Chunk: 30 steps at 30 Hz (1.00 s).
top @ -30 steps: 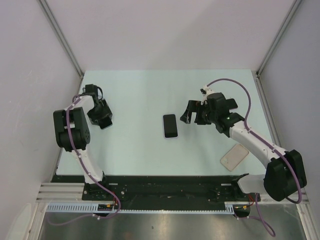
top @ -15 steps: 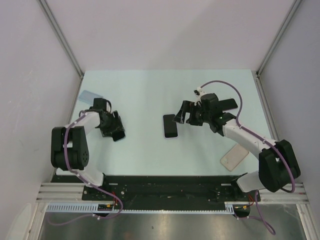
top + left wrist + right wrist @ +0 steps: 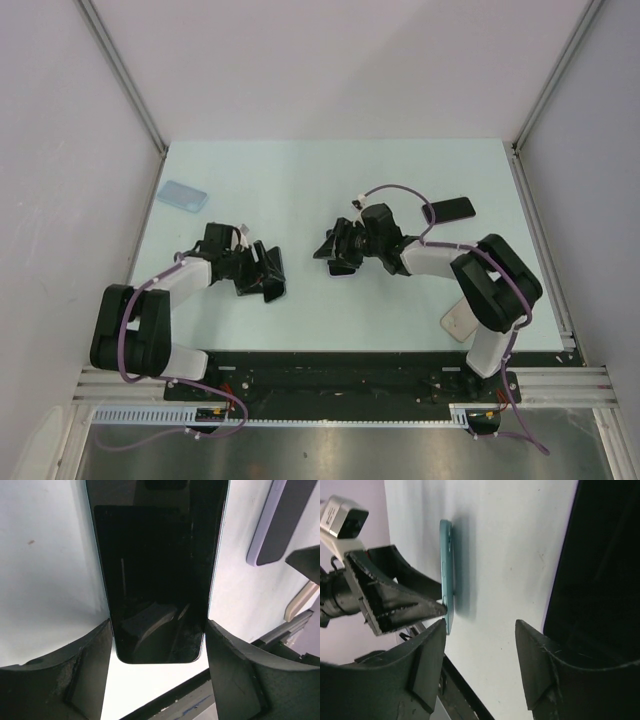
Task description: Put the phone into the phone case
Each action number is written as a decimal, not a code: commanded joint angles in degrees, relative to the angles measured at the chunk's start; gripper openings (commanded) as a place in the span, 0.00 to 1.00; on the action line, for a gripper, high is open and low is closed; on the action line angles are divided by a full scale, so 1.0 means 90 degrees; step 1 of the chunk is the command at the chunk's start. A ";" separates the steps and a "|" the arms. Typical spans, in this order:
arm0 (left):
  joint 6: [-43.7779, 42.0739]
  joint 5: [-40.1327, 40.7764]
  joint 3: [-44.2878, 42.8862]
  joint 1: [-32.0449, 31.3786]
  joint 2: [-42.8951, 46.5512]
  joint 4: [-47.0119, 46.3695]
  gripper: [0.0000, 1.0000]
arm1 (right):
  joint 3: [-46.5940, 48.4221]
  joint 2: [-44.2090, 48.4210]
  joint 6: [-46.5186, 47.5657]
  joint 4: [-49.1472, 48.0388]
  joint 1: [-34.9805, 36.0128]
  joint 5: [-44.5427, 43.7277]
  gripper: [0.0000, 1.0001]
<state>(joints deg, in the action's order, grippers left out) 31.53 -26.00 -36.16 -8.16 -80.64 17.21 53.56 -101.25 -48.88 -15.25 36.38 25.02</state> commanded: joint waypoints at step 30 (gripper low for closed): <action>0.0247 -0.0764 0.0571 -0.0148 0.0064 0.0021 0.58 | 0.0943 -0.2099 -0.1346 -0.2369 0.0831 0.0414 0.50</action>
<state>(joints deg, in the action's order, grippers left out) 33.67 -33.23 -32.56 -8.69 -79.07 15.46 59.44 -118.65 -60.18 -34.20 43.05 28.16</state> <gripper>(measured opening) 0.721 0.500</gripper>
